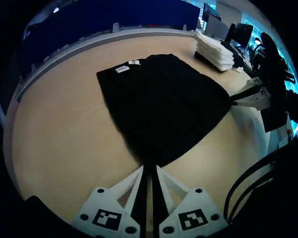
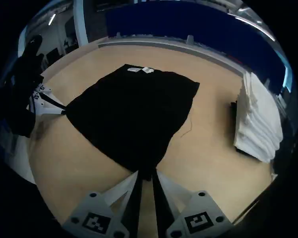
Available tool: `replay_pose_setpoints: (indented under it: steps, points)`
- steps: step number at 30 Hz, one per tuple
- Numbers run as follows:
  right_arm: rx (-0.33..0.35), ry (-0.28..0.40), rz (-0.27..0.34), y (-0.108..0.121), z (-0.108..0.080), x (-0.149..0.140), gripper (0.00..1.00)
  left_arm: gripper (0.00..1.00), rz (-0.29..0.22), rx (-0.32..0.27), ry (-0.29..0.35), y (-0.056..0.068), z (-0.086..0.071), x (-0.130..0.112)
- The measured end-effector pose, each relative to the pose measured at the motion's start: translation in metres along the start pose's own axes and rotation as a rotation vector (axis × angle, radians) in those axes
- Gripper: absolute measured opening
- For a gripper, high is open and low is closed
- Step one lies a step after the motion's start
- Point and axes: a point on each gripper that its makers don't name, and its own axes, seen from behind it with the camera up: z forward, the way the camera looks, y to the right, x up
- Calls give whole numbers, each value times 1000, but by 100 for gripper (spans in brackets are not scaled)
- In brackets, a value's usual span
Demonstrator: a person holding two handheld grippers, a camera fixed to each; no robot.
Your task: Fold towel
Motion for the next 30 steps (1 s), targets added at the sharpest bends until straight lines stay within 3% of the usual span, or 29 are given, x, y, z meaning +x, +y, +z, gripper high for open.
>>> replay_pose_setpoints:
  steps: [14, 30]
  points:
    - [17, 6, -2, -10, -26, 10, 18, 7, -65, -5, 27, 7, -26, 7]
    - [42, 9, -11, -31, -70, 17, 18, 7, -119, -7, 48, 20, -70, 4]
